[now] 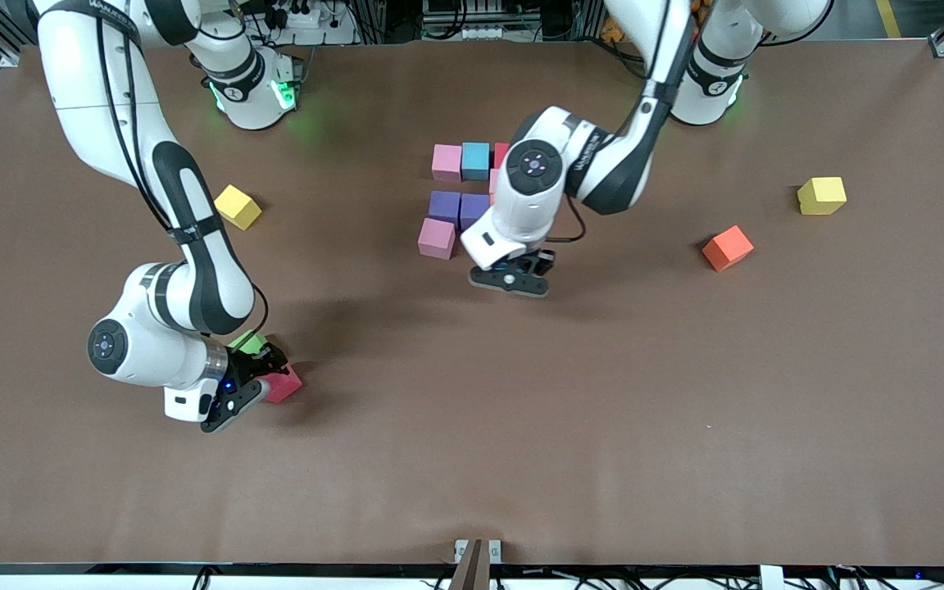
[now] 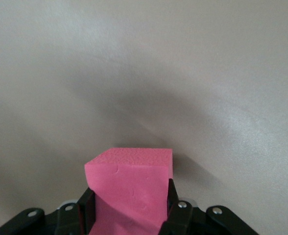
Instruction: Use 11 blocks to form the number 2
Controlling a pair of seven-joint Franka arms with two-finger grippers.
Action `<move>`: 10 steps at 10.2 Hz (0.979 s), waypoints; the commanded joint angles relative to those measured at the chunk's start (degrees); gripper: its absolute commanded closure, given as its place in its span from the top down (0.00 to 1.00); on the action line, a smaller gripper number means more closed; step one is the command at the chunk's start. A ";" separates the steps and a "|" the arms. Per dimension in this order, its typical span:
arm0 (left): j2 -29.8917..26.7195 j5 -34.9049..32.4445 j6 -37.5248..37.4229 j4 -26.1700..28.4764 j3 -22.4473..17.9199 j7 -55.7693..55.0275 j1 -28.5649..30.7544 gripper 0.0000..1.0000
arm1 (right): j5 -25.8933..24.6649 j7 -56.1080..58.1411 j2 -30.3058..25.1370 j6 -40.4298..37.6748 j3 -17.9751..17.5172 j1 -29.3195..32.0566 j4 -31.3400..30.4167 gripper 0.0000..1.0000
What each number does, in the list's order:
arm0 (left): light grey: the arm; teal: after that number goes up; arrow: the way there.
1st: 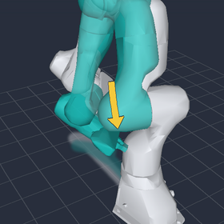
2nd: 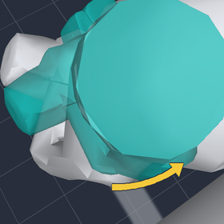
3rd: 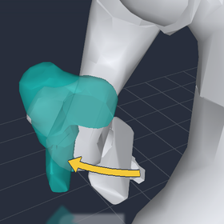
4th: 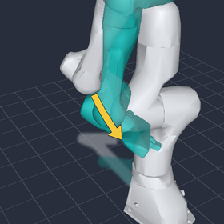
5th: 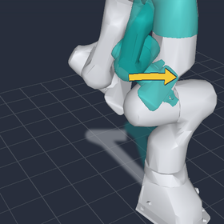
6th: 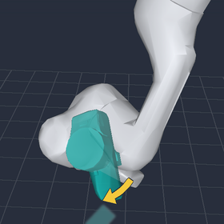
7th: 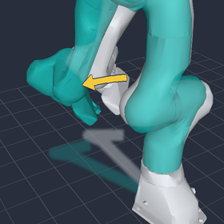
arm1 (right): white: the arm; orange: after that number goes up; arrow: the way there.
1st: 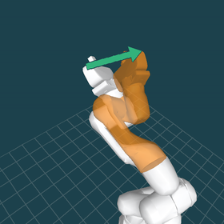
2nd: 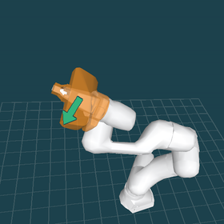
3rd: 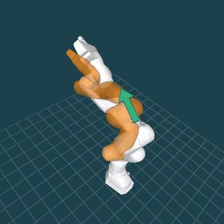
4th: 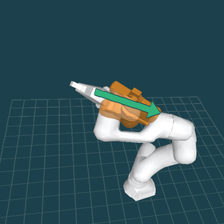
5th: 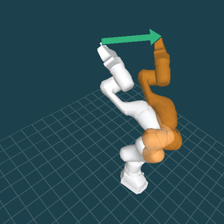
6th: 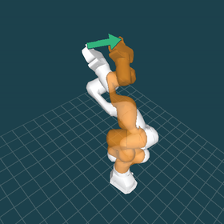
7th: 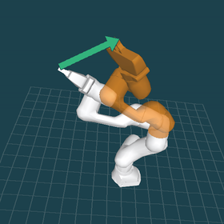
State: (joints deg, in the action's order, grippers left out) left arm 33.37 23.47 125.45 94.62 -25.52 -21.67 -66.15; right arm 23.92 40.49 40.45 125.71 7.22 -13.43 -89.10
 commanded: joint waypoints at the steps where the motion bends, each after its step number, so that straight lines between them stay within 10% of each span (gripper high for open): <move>1: 4.85 5.42 -1.96 -5.48 -3.82 -3.19 -3.00 0.00 | 0.51 -3.13 -0.81 -1.61 -0.11 -0.63 1.03 0.17; 10: 14.08 21.16 1.46 -13.41 -5.50 -6.98 -5.21 0.00 | 1.04 -5.34 -0.72 -3.01 -0.19 -0.81 1.56 0.19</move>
State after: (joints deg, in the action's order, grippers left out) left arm 44.95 41.92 126.13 83.18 -29.22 -27.32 -69.71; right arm 23.92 35.61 40.40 123.70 7.24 -14.49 -87.51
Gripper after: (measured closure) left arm 0.441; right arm 0.441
